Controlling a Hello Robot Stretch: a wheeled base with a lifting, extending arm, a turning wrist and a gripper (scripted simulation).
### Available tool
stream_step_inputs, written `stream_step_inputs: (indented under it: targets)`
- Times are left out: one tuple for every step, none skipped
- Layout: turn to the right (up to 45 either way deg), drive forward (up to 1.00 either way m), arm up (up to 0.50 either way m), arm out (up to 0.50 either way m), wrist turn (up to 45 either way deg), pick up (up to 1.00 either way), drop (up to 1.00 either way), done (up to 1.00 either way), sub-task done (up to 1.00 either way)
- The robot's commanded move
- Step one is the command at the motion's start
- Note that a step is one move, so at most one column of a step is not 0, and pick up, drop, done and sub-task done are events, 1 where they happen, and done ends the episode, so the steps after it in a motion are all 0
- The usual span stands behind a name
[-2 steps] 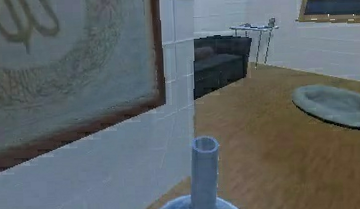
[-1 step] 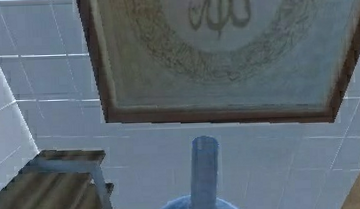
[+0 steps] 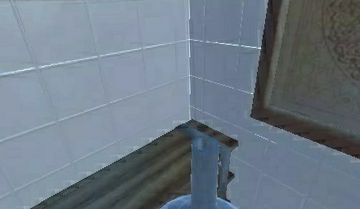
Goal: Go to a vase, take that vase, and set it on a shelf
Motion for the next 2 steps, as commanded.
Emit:
stream_step_inputs:
  targets:
    - [-6.0,0.00,0.00,0.00,0.0,0.00,0.00,0.00,0.00]
    - [0.0,0.15,0.00,0.00,0.0,0.00,0.00,0.00,0.00]
